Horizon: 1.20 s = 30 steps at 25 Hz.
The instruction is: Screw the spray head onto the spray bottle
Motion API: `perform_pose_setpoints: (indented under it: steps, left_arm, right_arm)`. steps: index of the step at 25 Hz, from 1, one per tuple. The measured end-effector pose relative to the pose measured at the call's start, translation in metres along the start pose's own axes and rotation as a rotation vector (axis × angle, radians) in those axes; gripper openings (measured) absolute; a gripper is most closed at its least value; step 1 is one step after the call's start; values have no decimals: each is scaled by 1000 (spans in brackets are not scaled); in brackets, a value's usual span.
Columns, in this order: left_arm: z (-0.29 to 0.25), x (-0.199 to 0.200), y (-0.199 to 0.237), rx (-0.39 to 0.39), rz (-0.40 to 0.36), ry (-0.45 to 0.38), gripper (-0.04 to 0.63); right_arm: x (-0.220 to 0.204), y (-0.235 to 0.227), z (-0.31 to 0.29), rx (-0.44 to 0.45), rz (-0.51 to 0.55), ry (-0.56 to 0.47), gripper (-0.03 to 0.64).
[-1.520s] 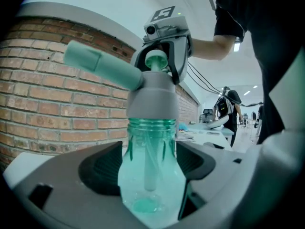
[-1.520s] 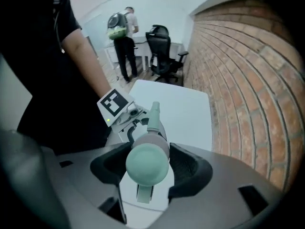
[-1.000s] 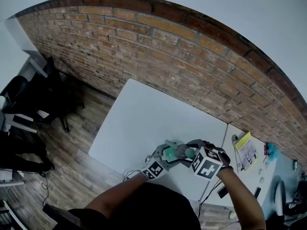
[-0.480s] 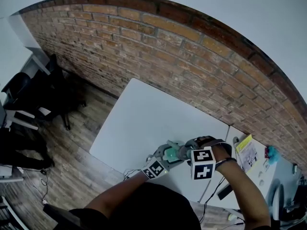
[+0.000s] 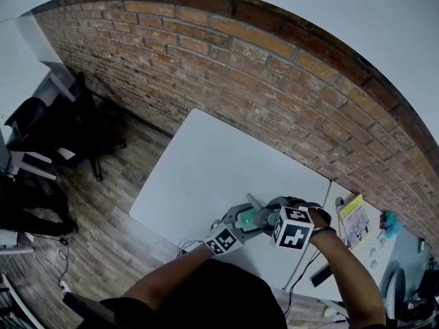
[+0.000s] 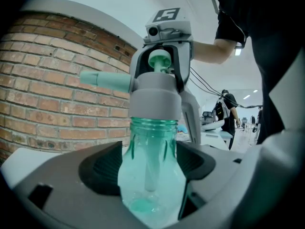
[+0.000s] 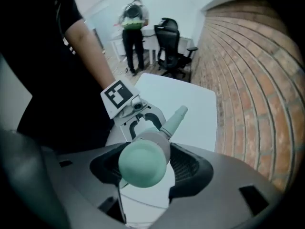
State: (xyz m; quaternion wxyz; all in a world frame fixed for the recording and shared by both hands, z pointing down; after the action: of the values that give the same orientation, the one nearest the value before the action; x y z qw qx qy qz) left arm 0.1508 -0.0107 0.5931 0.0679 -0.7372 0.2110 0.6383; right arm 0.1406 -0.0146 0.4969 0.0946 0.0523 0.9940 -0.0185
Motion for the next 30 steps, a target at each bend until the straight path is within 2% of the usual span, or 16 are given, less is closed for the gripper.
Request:
perform_pose_setpoints:
  steps: [3, 5, 8, 14, 20, 23, 30]
  left_arm:
    - [0, -2, 0, 9, 2, -1, 333]
    - [0, 1, -1, 4, -6, 4, 333]
    - [1, -4, -1, 5, 7, 16, 333]
    - [0, 1, 0, 1, -8, 5, 333]
    - [-1, 1, 0, 1, -5, 6, 333]
    - [-1, 1, 0, -3, -6, 6, 333]
    - [-1, -3, 0, -1, 2, 13, 333]
  right_arm:
    - [-4, -4, 2, -13, -309, -96, 256]
    - [-6, -5, 2, -36, -419, -135, 256]
    - [-8, -7, 1, -65, -464, -151, 256]
    - [-4, 0, 5, -66, -417, -177, 256]
    - [-1, 2, 20, -56, -290, -178, 256]
    - [5, 6, 32, -36, -125, -182, 256]
    - [-2, 7, 35, -5, 271, -35, 255]
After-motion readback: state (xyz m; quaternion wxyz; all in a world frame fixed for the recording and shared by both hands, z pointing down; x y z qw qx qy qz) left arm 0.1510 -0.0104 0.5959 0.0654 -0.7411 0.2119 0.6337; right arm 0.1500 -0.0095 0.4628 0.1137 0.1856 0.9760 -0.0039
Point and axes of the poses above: the fingertips, and each gripper's own axes: z backward along the fingers, y to its left, x out of its top, the point moved 2 cm from there along z, backward along the fingers, and after that the axes turned 7 degrees about z, right-handed, at the moved point
